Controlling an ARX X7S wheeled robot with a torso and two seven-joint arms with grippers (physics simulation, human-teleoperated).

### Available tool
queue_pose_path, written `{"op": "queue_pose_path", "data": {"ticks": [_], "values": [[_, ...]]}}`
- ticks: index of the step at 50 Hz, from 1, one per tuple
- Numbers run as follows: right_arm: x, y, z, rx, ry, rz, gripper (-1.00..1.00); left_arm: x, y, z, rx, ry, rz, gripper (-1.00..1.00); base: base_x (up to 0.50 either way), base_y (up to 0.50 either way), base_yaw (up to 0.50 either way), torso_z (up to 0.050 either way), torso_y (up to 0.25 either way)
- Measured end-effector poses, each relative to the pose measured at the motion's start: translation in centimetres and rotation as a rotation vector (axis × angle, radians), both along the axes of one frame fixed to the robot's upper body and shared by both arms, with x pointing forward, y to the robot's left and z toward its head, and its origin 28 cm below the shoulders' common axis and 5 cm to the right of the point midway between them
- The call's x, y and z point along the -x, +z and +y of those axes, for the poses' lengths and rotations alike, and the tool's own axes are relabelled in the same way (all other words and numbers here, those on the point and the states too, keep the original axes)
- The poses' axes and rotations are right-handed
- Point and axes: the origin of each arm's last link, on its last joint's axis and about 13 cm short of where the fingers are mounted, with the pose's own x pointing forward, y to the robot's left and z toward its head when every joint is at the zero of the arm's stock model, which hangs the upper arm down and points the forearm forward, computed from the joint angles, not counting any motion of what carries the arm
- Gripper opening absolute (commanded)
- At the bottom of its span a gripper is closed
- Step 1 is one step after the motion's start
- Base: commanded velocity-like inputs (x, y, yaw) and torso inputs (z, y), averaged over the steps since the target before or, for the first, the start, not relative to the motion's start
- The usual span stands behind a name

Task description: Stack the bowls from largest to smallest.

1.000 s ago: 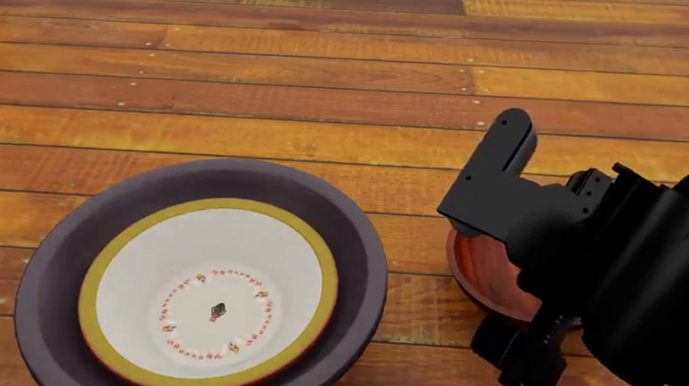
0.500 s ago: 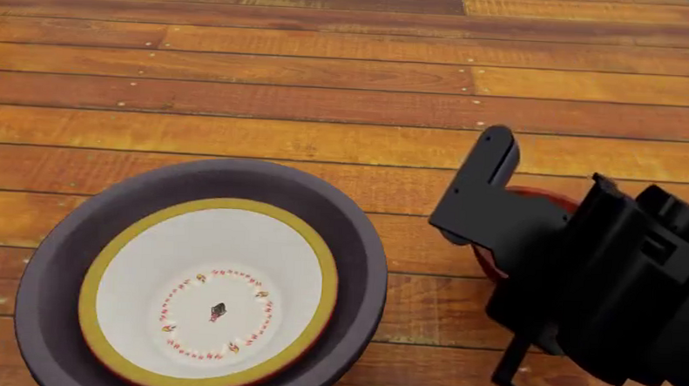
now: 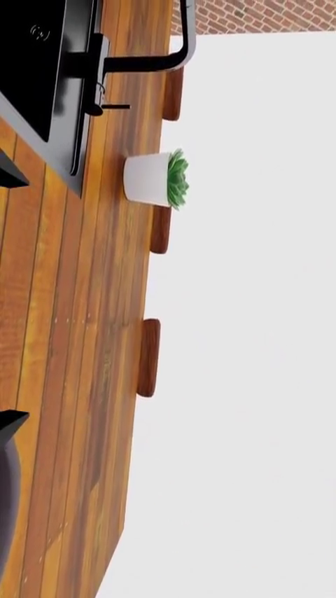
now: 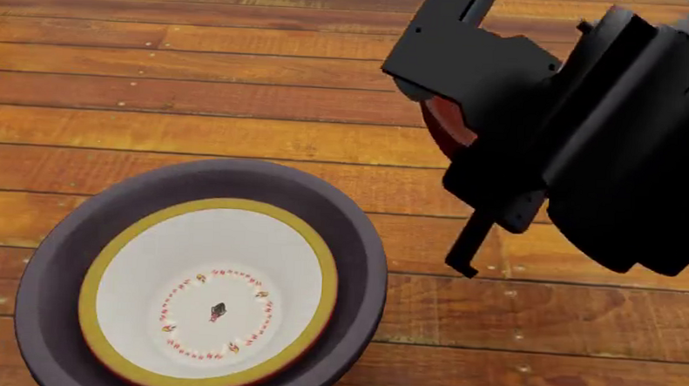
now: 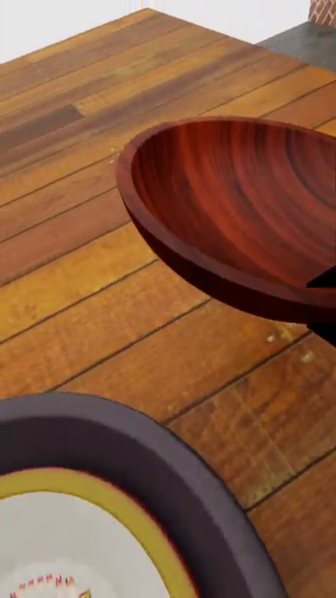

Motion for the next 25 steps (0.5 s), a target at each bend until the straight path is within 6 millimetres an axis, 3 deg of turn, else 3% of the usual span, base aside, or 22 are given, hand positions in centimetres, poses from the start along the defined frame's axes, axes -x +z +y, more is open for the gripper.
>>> {"op": "queue_pose_path", "data": {"ticks": [10, 25], "values": [[2.1, 3.5, 4.8, -0.089, 0.172, 0.002, -1.0, -0.1, 0.0, 0.1, 0.003, 0.006, -0.002, 1.0, 0.0, 0.0, 0.0, 0.0, 0.0], [3.4, 2.6, 11.2, -0.129, 0.334, 0.086, -1.0, -0.1, 0.0, 0.3, 0.013, 0.009, -0.002, 1.0, 0.0, 0.0, 0.0, 0.0, 0.0]]}}
